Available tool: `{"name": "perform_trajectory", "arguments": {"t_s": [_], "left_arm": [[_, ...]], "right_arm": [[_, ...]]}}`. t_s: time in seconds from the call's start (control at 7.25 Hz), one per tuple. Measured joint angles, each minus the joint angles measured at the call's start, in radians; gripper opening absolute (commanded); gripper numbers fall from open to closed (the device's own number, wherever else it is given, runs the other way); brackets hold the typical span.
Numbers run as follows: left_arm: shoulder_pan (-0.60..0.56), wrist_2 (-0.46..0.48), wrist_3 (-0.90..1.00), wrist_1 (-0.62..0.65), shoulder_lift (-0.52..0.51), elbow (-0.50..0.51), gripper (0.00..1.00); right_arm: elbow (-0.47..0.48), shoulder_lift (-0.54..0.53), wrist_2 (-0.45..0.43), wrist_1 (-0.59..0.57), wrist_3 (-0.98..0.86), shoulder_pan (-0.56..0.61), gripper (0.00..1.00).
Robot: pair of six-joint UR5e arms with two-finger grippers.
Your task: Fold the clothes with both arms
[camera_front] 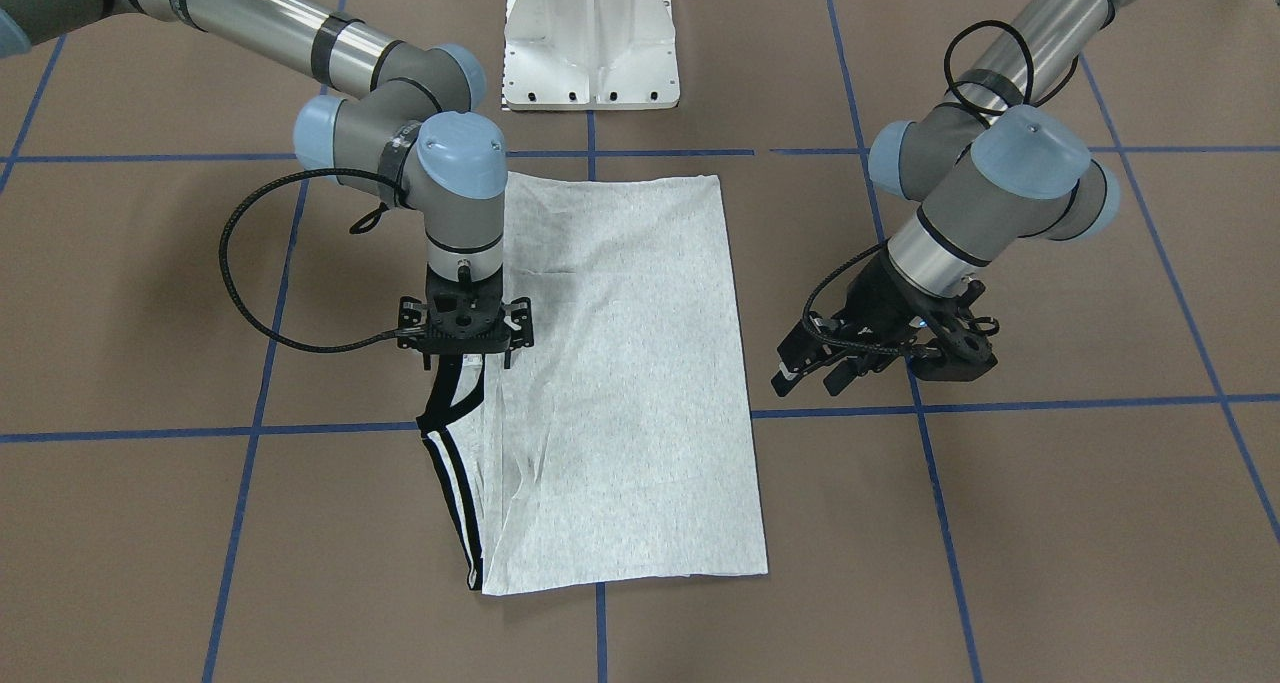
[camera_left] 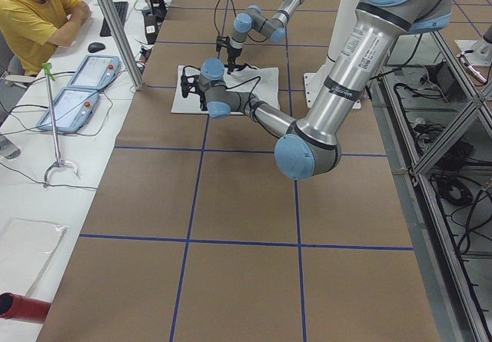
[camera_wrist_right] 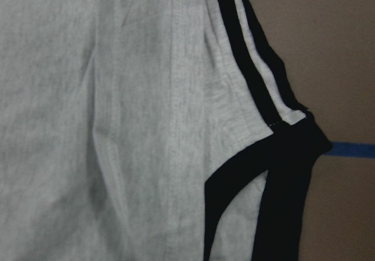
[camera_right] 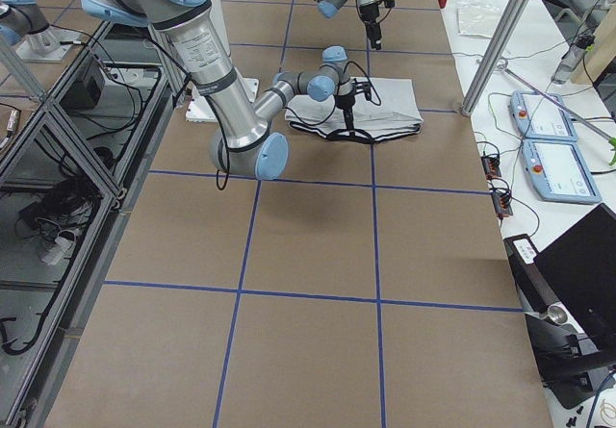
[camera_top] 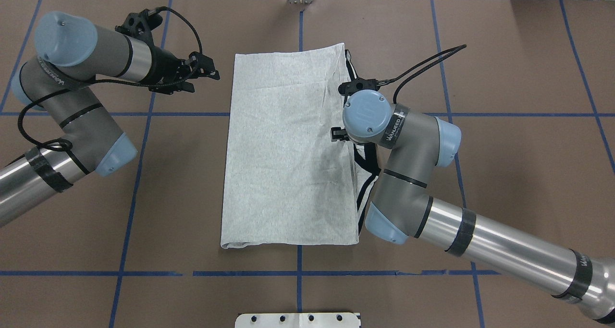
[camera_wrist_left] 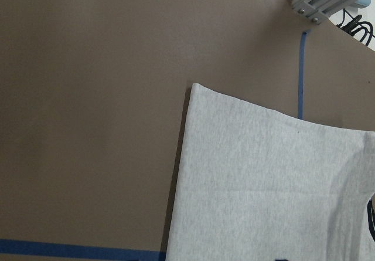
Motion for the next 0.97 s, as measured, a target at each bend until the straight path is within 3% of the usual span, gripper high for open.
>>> {"name": "perform_trajectory", "arguments": {"t_s": [0.41, 0.97], "left_arm": [[0.0, 0.0, 0.0, 0.052, 0.0, -0.04, 0.81], [0.0, 0.0, 0.001, 0.066, 0.028, -0.08, 0.81]], "right_arm": [[0.126, -0.044, 0.044, -0.083, 0.016, 0.036, 1.0], [0.305, -0.111, 0.042, -0.108, 0.591, -0.064, 0.98]]}}
